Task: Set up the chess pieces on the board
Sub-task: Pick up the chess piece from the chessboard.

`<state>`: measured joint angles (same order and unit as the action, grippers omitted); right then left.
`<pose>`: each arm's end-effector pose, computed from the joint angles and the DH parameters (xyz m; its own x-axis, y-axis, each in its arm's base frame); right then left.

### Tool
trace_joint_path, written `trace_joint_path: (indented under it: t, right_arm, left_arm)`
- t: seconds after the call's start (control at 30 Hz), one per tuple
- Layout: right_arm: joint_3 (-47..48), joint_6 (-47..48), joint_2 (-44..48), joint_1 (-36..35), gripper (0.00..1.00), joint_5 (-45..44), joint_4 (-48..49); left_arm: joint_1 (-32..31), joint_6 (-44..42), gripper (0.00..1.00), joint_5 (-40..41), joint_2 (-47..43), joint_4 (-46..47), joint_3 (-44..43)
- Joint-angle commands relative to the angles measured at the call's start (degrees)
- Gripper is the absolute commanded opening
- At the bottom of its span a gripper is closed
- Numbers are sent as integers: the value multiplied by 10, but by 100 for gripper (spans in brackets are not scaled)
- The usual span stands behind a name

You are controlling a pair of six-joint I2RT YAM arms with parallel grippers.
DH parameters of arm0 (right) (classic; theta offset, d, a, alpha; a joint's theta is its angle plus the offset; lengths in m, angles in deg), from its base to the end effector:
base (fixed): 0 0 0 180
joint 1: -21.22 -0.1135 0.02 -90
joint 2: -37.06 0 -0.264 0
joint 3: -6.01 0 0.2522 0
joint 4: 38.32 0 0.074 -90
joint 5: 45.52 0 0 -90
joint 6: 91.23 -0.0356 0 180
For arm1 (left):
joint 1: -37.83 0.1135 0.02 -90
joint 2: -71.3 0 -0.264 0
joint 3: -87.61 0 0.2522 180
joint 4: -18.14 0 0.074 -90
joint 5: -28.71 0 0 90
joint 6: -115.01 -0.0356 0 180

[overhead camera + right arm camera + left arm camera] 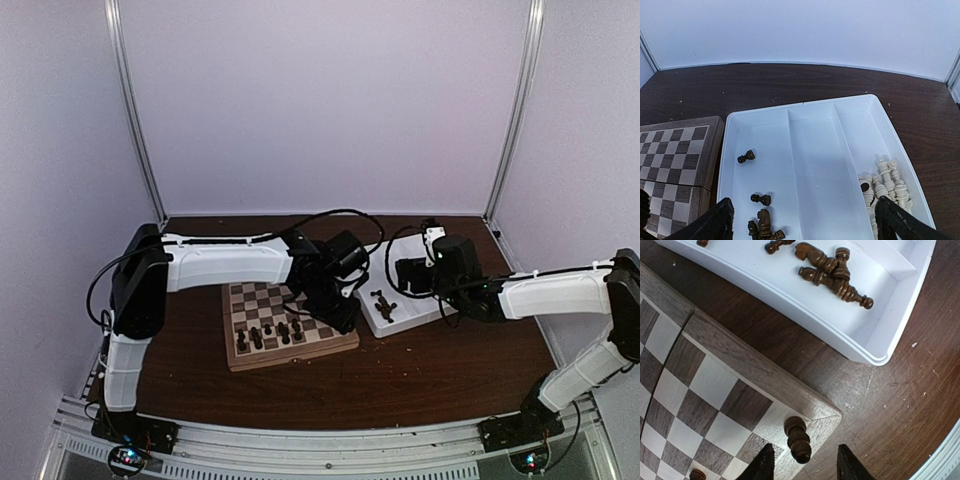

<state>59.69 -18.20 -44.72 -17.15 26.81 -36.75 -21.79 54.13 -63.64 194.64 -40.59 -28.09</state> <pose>0.2429 0.1785 0.2078 -0.4454 0.0020 -0.8953 -0.2598 0.9567 0.1315 0.2309 -0.3967 0.2001 -0.8283 0.4515 -0.3319 0.5348 0.8137 -0.2279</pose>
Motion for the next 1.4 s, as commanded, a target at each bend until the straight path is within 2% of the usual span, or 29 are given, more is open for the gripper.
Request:
trace_joint_path:
  t: [0.0, 0.27, 0.57, 0.67, 0.9, 1.13, 1.37]
  right_arm:
    - [14, -9, -5, 4, 97, 8, -6]
    - [17, -9, -8, 6, 97, 11, -9]
    - [17, -10, -9, 8, 97, 14, -9]
    - [17, -10, -9, 9, 97, 15, -9]
    - [18, -11, -11, 10, 97, 21, -7]
    - [21, -13, -13, 12, 96, 25, -14]
    - [20, -15, -14, 14, 96, 28, -13]
  left_arm:
    - [-3, -10, 42, 6, 11, -10, -28]
    - [-3, -13, 34, 10, 23, -16, -42]
    - [-3, -18, 32, 15, 35, -35, -58]
    - [-3, -18, 28, 15, 37, -35, -59]
    - [-3, -21, 30, 38, 46, -55, -71]
    - [-3, -23, 26, 37, 51, -55, -77]
    - [-3, -26, 19, 38, 53, -56, -78]
